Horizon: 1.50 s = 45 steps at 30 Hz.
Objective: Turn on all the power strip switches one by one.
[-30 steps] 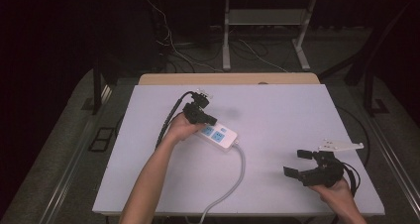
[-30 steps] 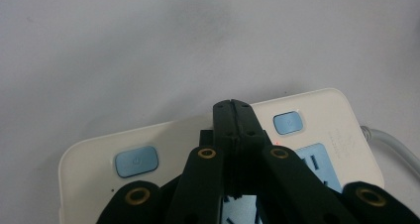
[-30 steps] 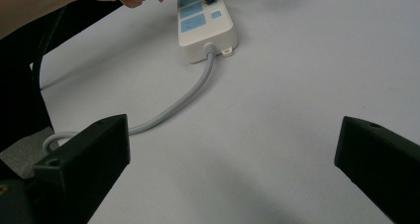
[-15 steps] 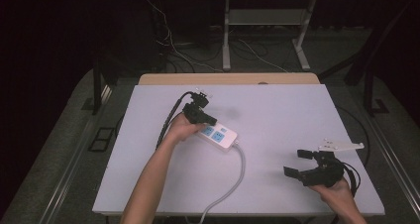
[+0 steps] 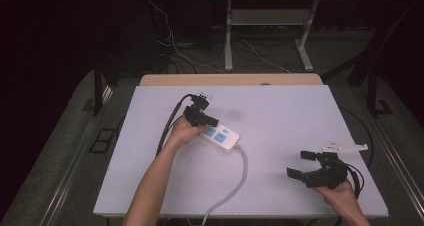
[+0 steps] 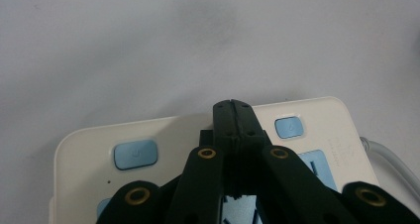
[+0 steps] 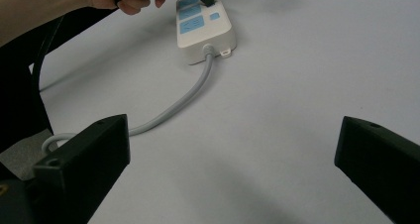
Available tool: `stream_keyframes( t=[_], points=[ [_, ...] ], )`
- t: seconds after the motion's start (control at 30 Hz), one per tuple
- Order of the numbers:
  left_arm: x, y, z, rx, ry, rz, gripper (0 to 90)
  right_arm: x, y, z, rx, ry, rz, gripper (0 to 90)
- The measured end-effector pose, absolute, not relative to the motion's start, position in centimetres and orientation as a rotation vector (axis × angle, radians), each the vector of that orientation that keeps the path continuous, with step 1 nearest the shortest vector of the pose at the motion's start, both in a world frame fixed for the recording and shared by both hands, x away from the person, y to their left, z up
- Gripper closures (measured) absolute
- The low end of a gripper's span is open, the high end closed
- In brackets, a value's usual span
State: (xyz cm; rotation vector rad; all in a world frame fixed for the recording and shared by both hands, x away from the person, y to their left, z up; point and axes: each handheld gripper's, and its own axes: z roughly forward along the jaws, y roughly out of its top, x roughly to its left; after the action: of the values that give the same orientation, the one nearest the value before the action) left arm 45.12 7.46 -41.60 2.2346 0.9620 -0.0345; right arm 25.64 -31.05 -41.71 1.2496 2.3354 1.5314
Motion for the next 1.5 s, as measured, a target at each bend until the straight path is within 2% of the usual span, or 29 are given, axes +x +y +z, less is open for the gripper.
stream_keyframes(
  t=[0.4,0.93,1.5],
  points=[
    [44.9,7.2,-41.1,2.243,0.954,-0.011,89.6,25.7,-31.1,-41.7,1.258,2.332,1.534,0.5],
    [45.4,9.3,-38.3,2.200,0.942,0.064,89.6,25.8,-31.0,-41.8,1.260,2.336,1.526,0.5],
    [46.5,11.4,-39.9,2.185,1.025,0.108,89.6,25.8,-31.0,-41.8,1.256,2.339,1.524,0.5]
  ],
)
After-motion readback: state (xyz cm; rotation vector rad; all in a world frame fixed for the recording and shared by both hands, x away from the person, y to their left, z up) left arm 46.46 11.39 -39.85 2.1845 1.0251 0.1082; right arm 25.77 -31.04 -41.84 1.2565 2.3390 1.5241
